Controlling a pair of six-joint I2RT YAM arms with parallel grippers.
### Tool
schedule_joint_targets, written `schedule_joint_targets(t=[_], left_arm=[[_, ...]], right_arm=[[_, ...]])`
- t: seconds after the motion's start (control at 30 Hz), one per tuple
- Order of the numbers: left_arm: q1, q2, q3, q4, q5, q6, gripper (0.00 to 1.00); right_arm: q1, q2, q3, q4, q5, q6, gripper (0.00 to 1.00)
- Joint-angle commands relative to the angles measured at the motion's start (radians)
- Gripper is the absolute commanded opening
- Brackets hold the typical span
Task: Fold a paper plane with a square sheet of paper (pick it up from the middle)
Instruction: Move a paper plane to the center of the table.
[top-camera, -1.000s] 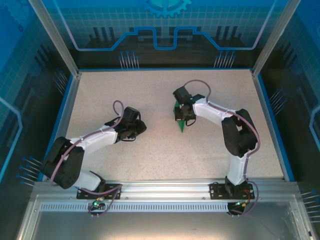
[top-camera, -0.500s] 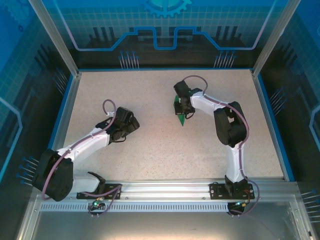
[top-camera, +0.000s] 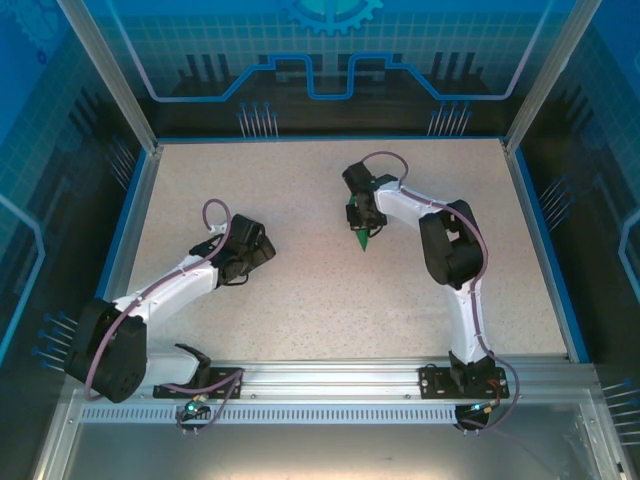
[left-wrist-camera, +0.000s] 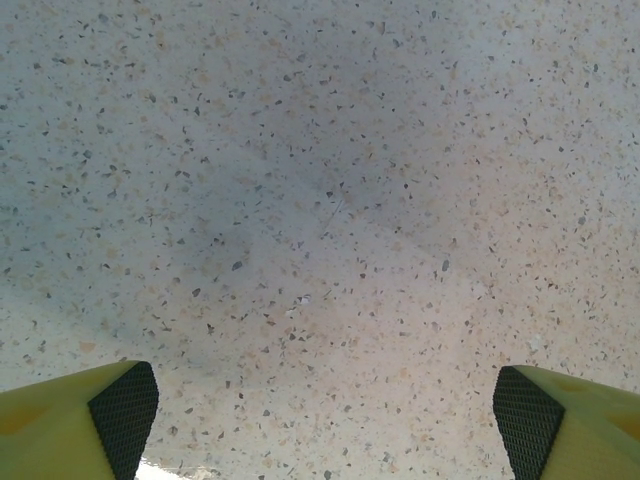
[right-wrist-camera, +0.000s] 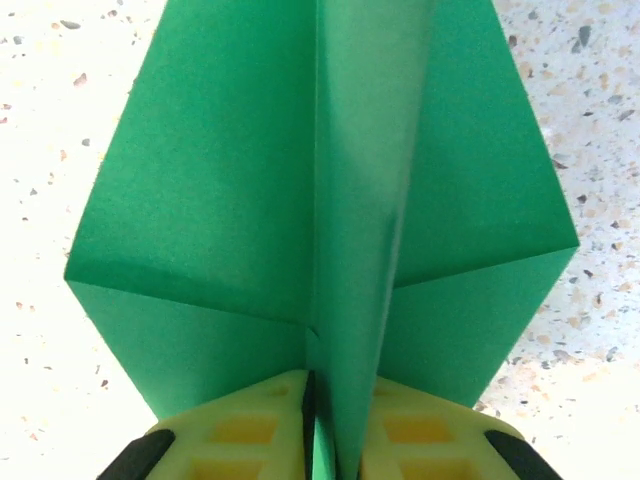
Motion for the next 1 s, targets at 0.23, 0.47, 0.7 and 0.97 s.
schedule_joint_targets(t=[0.23,0.47,0.7,0.97], left_arm=[[0.013,-0.030,0.025,-0.029,-0.030,0.027,0.92],[0.014,-0.039,0.027,-0.036,-0.042,0.033,0.92],[0.014,-0.048,0.035,-0.042,-0.049,0.043,0.92],[0.019,-0.051,0.061,-0.062,-0.068,0.063,0.93]], right_arm=[[0.018,0.037,0.040,-0.056,0.020,0.023,0.07],[0.031,0.072,0.067,-0.079,0.026,0.013,0.12],[0.035,0.084,0.085,-0.097,0.005,0.014,0.20],[0.037,-0.058,0.139,-0.156,0.033,0.000,0.32]])
